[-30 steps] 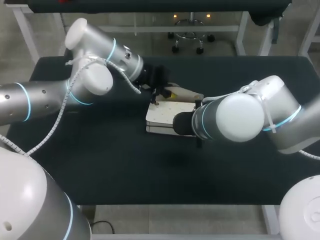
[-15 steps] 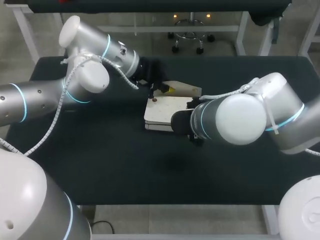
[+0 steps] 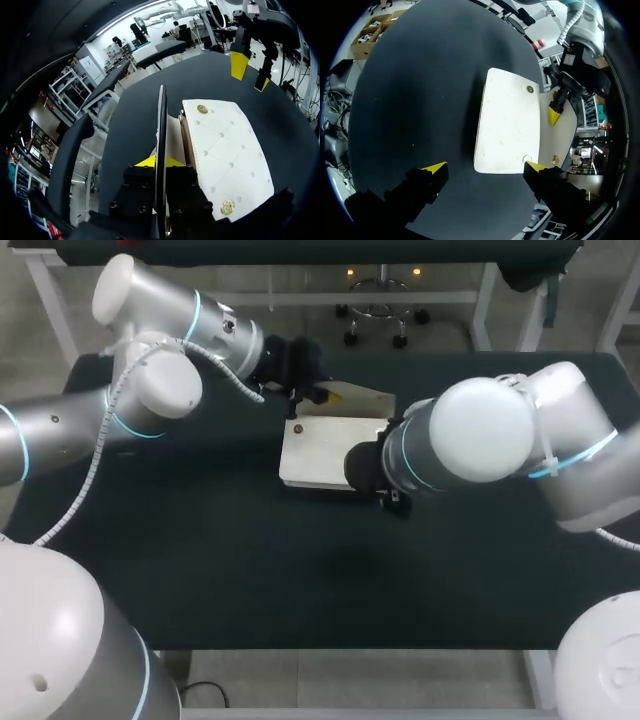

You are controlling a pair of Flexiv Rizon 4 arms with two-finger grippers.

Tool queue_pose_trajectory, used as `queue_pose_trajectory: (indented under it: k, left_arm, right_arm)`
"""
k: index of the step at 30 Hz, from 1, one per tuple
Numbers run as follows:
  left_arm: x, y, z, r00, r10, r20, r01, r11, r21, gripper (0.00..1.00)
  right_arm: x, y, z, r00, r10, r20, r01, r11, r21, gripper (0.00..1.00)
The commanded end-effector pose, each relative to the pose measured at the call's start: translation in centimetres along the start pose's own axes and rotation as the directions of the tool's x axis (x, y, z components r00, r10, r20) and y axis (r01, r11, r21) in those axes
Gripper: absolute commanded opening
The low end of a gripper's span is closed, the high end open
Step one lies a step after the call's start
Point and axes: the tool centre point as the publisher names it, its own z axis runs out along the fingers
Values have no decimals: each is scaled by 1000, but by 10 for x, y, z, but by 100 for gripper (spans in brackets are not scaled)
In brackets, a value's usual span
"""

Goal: Pick up the bag, open it, inspect its contents, close it, and place it on the opposite side

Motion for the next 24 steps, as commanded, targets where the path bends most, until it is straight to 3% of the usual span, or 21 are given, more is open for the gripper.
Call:
queue_pose_trajectory:
  k: [1,13,24]
  left_arm:
    - [5,-9,-16,1000,7,9,-7,1000,-18,0]
    - [6,-11,-25,1000,13,15,-12,1000,-23,0]
    - [6,-11,-25,1000,13,15,-12,1000,-23,0]
  right_arm:
    - [-9,-3,-7,998,1,-67,-2,1000,-6,100]
    - [-21,-6,-25,988,31,-152,-27,999,26,100]
    - [-21,-6,-25,988,31,-152,-27,999,26,100]
